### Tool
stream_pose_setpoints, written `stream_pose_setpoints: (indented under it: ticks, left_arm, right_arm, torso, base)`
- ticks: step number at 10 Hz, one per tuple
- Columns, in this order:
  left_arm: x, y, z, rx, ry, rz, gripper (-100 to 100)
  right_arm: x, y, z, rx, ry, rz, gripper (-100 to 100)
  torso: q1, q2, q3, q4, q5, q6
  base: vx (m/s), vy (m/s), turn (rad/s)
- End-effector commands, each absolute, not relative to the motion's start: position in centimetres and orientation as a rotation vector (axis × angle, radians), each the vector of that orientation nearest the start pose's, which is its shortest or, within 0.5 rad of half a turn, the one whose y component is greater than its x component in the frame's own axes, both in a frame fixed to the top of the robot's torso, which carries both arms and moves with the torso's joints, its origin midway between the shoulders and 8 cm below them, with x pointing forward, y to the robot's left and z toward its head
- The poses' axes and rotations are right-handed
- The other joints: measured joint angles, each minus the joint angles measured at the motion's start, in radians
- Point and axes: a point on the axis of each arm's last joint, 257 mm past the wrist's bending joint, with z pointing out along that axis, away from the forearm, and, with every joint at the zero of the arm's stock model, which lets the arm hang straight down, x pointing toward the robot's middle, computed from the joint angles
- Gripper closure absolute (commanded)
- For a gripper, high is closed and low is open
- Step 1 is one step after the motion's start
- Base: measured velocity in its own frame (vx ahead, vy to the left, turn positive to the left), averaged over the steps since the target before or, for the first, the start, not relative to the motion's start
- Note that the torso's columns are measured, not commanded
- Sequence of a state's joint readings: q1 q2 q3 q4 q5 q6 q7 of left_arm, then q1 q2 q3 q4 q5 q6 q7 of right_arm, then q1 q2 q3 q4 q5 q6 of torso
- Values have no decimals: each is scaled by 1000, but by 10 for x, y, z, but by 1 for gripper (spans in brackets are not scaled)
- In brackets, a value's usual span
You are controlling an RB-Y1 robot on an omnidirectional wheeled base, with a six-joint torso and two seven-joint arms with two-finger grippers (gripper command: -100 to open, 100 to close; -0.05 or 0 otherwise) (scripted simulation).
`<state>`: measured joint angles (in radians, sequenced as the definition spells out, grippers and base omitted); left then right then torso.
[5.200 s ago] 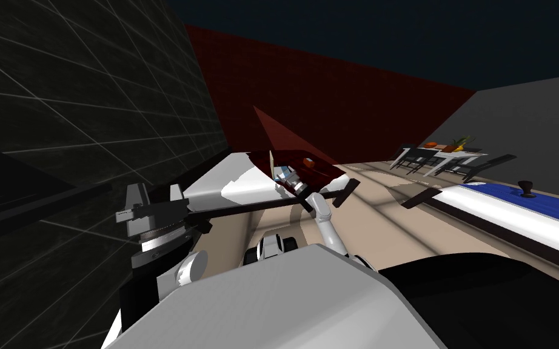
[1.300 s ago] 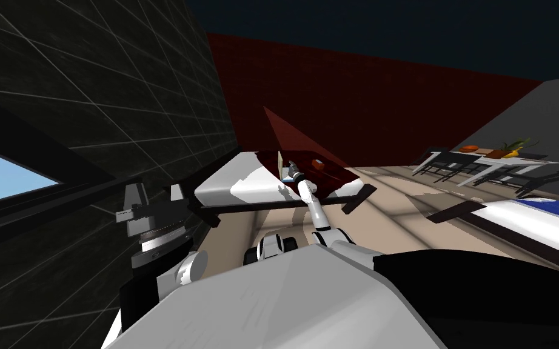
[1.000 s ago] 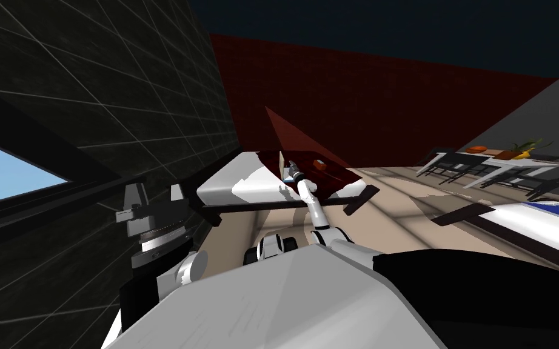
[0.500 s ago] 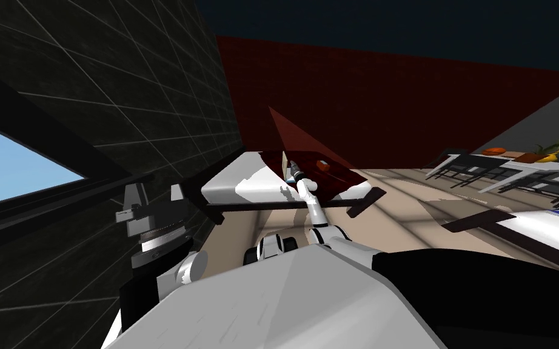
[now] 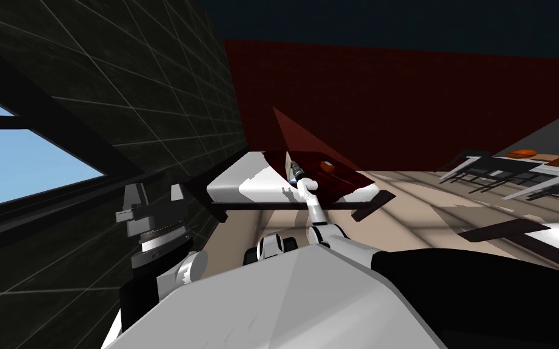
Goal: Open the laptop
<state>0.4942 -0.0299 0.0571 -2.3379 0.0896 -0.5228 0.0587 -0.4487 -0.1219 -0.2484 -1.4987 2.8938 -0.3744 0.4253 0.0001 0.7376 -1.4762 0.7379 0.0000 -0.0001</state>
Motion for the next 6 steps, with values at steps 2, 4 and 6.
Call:
stream_pose_setpoints:
  ticks: [2,4,6]
  left_arm:
    - [321,307,56,-670,453,-1376,0]
    - [321,307,56,-670,453,-1376,0]
    - [321,307,56,-670,453,-1376,0]
  right_arm:
    - [654,-303,-90,-1418,1117,-1504,-100]
    - [655,-314,-90,-1449,1119,-1555,-100]
    - [656,-324,-90,-1478,1119,-1602,-100]
  torso:
    - [0,1,0,0,0,0]
    - [0,0,0,0,0,0]
    - [0,0,0,0,0,0]
  base:
    - [14,19,71]
    - [15,17,62]
    - [13,19,59]
